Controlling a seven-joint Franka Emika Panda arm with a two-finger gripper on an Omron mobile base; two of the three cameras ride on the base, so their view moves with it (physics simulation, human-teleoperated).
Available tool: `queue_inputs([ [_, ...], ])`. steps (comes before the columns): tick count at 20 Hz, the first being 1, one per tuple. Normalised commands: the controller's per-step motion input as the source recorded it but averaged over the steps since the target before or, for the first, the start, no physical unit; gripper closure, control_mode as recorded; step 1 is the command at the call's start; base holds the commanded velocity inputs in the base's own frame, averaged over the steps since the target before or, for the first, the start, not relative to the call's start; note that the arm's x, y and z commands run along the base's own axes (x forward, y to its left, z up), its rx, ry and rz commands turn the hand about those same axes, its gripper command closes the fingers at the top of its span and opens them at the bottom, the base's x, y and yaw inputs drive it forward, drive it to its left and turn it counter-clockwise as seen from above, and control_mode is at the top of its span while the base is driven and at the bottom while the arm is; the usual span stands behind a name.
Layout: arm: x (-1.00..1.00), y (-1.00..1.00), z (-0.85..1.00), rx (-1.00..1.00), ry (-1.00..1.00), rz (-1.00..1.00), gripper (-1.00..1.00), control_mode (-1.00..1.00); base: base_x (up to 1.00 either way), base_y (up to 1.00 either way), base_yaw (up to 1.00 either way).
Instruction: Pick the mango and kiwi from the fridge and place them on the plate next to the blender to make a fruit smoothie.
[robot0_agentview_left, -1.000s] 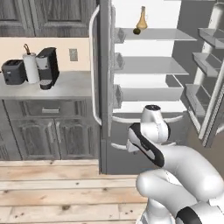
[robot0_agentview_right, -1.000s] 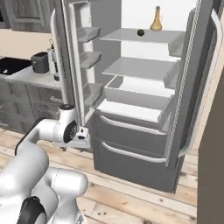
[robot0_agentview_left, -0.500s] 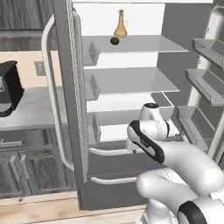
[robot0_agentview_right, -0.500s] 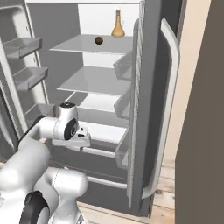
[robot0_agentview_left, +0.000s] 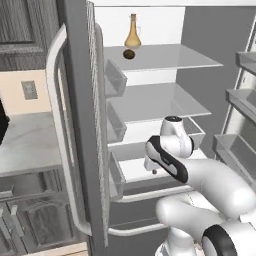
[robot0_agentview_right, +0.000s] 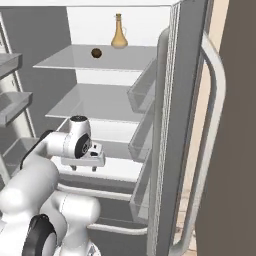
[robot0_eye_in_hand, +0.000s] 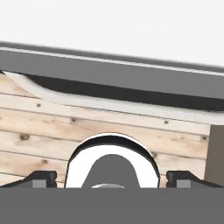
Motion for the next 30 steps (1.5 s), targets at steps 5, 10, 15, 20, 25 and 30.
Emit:
queue_inputs([
  [5,0.0,0.0,0.0,0.0,0.0,0.0,-1.0,1.0,0.68,0.14,-0.01],
  [10,0.0,0.0,0.0,0.0,0.0,0.0,-1.0,1.0,0.54,-0.04,0.01],
  [15,0.17,-0.01,0.63,-0.02,-0.15,0.0,-1.0,-1.0,0.0,0.0,0.0],
  [20,0.11,0.0,1.0,-0.1,-0.43,0.0,-1.0,-1.0,0.0,0.0,0.0],
  [25,0.01,0.0,1.0,-0.1,-0.41,0.0,-1.0,-1.0,0.0,0.0,0.0],
  [30,0.0,0.0,1.0,0.0,-0.28,-0.01,-1.0,-1.0,0.0,0.0,0.0],
])
